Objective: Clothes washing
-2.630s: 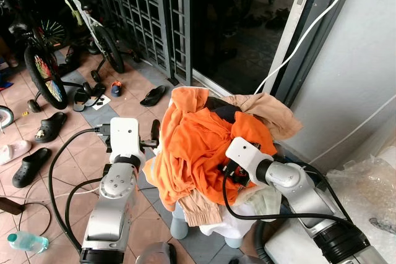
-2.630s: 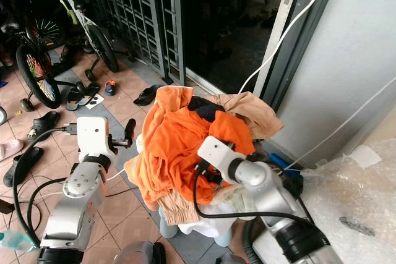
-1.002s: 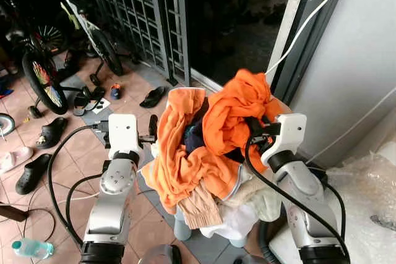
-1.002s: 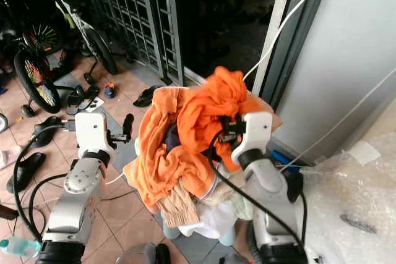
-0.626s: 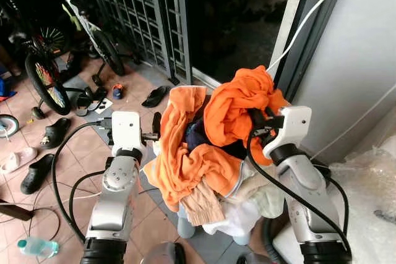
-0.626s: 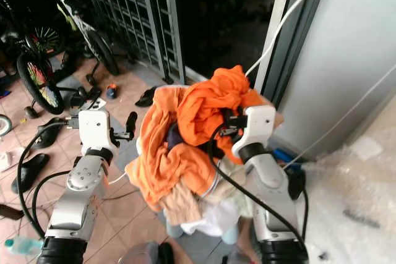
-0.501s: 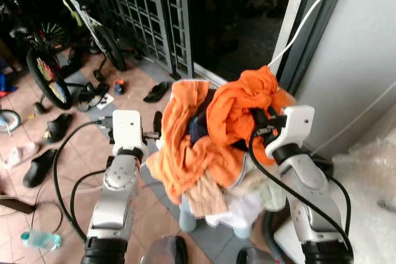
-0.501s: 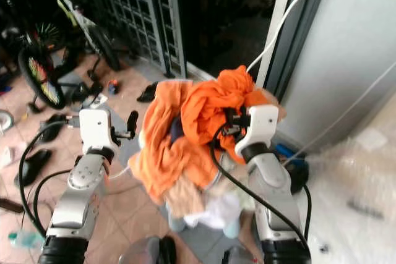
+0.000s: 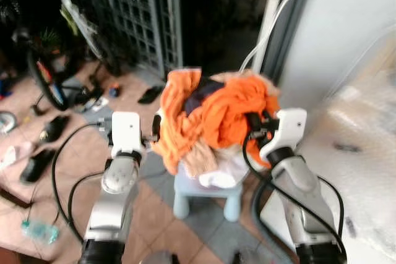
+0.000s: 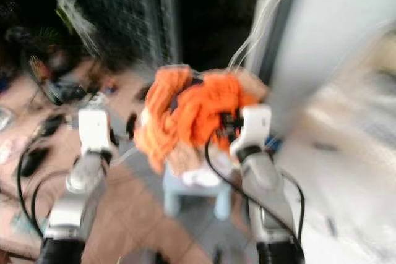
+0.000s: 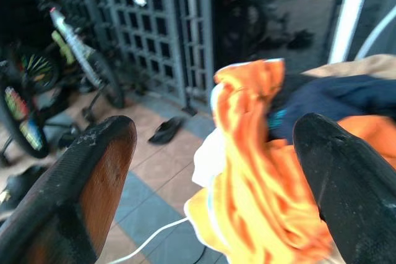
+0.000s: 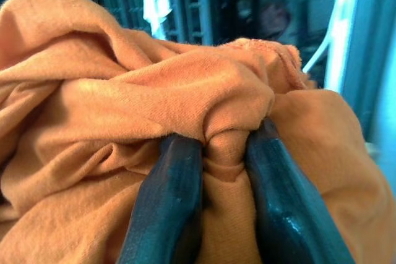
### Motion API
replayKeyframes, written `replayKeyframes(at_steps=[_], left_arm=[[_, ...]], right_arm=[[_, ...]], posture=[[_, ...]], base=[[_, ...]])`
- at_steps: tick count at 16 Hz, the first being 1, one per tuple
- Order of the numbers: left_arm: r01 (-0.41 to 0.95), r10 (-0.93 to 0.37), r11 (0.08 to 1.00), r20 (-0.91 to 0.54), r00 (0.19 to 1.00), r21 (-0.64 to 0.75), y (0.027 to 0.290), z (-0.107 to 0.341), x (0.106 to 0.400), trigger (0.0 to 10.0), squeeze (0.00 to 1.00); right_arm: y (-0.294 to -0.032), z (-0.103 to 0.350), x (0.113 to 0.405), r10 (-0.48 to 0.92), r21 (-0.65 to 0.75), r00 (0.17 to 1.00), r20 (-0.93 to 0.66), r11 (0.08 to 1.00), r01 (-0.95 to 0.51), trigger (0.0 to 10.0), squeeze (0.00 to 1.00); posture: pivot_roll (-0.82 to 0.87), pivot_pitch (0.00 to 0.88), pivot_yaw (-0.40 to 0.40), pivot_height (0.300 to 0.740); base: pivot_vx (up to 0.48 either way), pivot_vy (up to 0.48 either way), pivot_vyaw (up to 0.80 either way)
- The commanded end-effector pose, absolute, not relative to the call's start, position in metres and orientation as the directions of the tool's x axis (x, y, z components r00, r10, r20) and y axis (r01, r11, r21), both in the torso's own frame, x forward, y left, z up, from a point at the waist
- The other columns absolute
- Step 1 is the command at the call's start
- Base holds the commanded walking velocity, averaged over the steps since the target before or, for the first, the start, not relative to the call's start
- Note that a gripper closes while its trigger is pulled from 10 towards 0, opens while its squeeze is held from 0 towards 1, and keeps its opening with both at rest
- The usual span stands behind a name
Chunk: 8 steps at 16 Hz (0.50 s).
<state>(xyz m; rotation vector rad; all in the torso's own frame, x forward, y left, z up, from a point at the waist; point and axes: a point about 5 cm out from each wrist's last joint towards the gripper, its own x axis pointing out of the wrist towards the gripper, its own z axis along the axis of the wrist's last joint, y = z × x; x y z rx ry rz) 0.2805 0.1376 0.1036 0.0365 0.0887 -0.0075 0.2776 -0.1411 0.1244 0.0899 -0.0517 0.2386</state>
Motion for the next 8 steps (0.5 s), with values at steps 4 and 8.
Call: replayKeyframes(at_steps=[4, 8], left_arm=[[0.032, -0.030, 0.999, -0.067, 0.997, 0.026, 0.1358, 0.1061, 0.2806, 10.0, 0.00], [0.034, -0.033, 0.999, -0.069, 0.997, 0.022, 0.1343, 0.1055, 0.2811, 10.0, 0.00]], right_arm=[[-0.1428, 0.1330, 0.2830, 0.221, 0.045, 0.970, 0.102, 0.973, -0.226, 10.0, 0.00], [-0.1415, 0.1329, 0.2846, 0.229, 0.020, 0.968, 0.104, 0.973, -0.232, 10.0, 0.00]], posture=[[-0.02, 0.000, 0.091, 0.740], [-0.03, 0.000, 0.091, 0.740]], base=[[0.000, 0.000, -0.80], [0.000, 0.000, -0.80]])
